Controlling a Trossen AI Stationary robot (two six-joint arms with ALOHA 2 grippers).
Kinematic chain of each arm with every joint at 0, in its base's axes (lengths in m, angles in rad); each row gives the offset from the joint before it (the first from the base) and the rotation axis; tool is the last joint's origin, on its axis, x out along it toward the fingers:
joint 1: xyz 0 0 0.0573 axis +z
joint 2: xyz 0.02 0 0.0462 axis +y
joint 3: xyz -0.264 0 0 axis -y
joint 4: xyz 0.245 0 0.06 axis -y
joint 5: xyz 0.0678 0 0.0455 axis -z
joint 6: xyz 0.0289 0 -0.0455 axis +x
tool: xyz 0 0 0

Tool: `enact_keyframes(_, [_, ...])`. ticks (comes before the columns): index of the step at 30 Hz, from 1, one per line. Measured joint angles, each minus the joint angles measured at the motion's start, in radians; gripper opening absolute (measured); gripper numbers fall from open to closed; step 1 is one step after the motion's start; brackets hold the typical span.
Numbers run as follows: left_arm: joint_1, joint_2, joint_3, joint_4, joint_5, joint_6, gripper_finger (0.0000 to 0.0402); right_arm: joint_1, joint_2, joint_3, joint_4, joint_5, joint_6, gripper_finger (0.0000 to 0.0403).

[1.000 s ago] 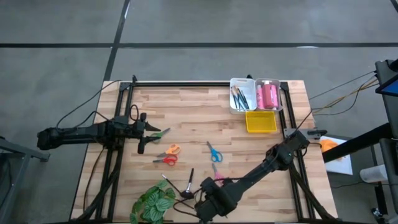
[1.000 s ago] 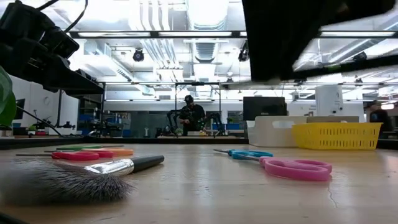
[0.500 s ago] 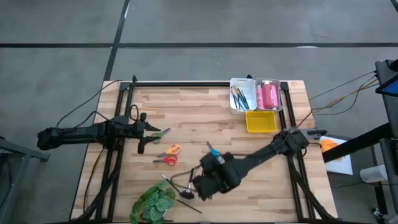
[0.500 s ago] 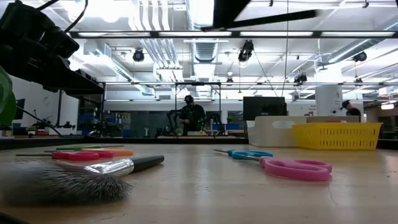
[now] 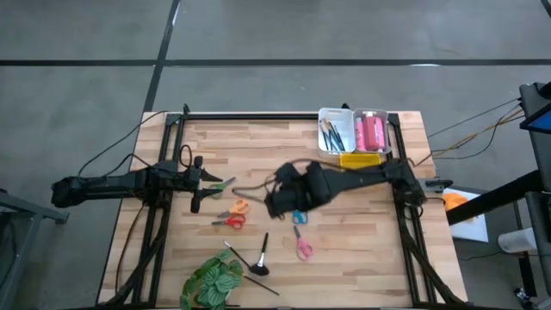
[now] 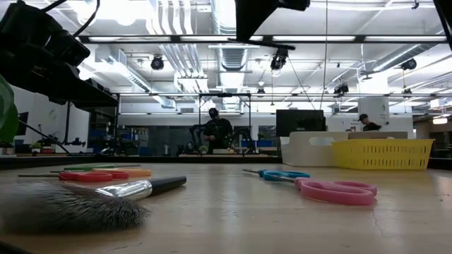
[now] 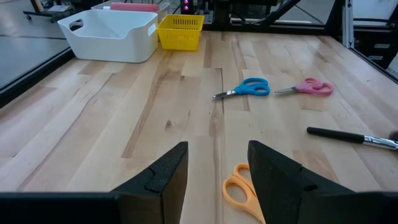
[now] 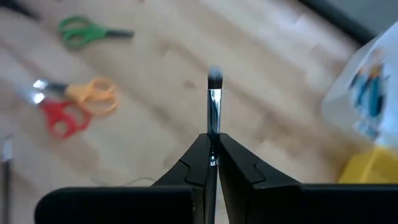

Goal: Pick & Place Paint Supplies
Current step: Put the black paint brush into the white bin

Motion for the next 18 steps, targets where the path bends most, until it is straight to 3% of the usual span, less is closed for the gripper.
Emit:
enact_keyframes(5, [0.000, 0.000, 0.000, 0.000, 0.000, 0.000, 0.0169, -0.096, -0.019, -0.003, -0.006, 0.039, -0.149, 0.0018])
enact_keyframes(18, [0.000, 0.000, 0.000, 0.000, 0.000, 0.000, 0.0169, -0.408, -0.028, -0.005, 0.066, 0.029, -0.730, 0.0018])
